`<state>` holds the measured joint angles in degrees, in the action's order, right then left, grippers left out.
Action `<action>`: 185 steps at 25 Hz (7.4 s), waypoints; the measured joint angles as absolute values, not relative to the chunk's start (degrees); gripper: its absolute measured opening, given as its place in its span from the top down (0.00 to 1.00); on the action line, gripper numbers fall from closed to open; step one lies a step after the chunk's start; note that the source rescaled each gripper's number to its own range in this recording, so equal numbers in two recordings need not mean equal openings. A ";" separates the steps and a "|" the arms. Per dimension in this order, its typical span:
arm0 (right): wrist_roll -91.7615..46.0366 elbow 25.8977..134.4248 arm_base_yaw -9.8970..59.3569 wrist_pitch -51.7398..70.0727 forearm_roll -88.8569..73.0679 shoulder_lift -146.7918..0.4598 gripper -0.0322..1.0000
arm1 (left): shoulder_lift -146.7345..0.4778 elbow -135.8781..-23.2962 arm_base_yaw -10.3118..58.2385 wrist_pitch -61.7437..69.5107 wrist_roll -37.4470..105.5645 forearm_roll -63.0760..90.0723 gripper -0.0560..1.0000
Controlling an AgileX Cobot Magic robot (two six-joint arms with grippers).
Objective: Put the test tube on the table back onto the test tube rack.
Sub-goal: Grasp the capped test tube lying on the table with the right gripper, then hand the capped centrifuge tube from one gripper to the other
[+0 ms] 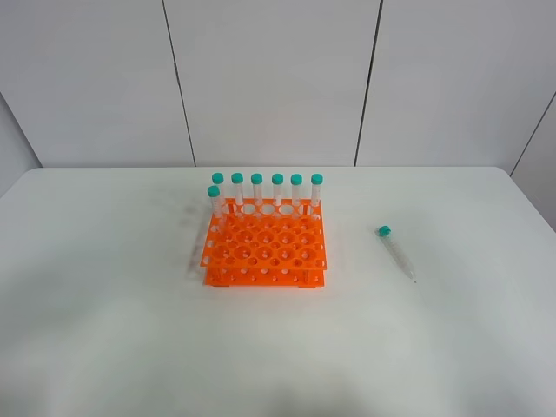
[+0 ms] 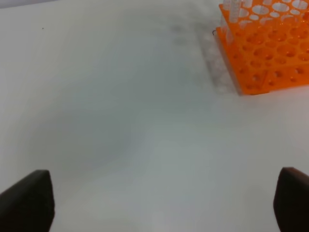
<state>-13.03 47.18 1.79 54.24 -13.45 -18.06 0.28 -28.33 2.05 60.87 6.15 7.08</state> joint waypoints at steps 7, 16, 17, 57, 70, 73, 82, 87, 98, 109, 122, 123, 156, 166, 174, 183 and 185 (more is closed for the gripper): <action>-19.69 59.56 1.79 51.12 -16.98 -41.10 0.48 | 0.28 -28.33 2.05 60.87 6.15 7.08 0.00; -24.33 69.79 1.79 53.16 -19.49 -69.84 0.48 | 0.28 -28.33 2.05 60.87 6.15 7.08 0.00; -24.45 70.50 1.79 53.30 -19.54 -72.57 0.48 | 0.28 -28.33 2.05 60.87 6.15 7.08 0.00; -10.42 73.14 7.31 42.82 -3.86 -117.78 0.55 | 0.28 -28.33 2.05 60.87 6.15 7.08 0.00; -9.75 73.18 7.31 40.93 -2.59 -118.18 0.55 | 0.28 -28.33 2.05 60.87 6.15 7.08 0.00; -9.56 73.38 7.31 40.69 -2.55 -119.04 0.55 | 0.28 -28.33 2.05 60.87 6.15 7.08 0.00; -9.13 73.35 7.31 40.56 -2.44 -120.57 0.55 | 0.28 -28.33 2.05 60.87 6.15 7.08 0.00; -8.33 73.75 7.31 41.07 -2.26 -121.41 0.55 | 0.28 -28.33 2.05 60.87 6.15 7.08 0.00; -8.27 74.02 7.31 41.48 -1.87 -121.72 0.96 | 0.28 -28.33 2.05 60.87 6.15 7.08 0.00; -8.41 73.96 7.31 41.42 -1.97 -120.93 0.96 | 0.28 -28.33 2.05 60.87 6.17 7.08 0.00; -12.02 73.80 8.33 38.77 -2.30 -100.01 0.96 | 0.28 -28.33 2.05 60.87 6.17 7.08 0.00; -12.19 73.80 8.84 37.81 -2.65 -98.03 0.96 | 0.28 -28.33 2.05 60.87 6.17 7.08 0.00; -17.90 42.66 46.59 -23.13 -8.37 -79.86 0.96 | 0.28 -28.33 2.05 60.87 6.17 7.08 0.00; -9.24 30.11 46.59 -36.87 -3.43 -78.38 0.96 | 0.28 -28.33 2.05 60.87 6.17 7.08 0.00; -8.33 25.12 46.59 -42.75 -2.66 -76.88 0.96 | 0.28 -28.33 2.05 60.87 6.21 7.08 0.00; -8.29 23.88 46.59 -46.13 -2.44 -76.88 0.96 | 0.33 -29.08 2.05 60.91 9.04 7.78 0.00; -8.29 23.88 46.59 -46.13 -2.44 -76.88 0.96 | -0.49 -29.08 2.05 60.84 9.23 8.71 0.00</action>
<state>-8.29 23.88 46.59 -46.13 -2.44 -76.88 -0.49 -29.08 2.05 60.84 9.23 8.71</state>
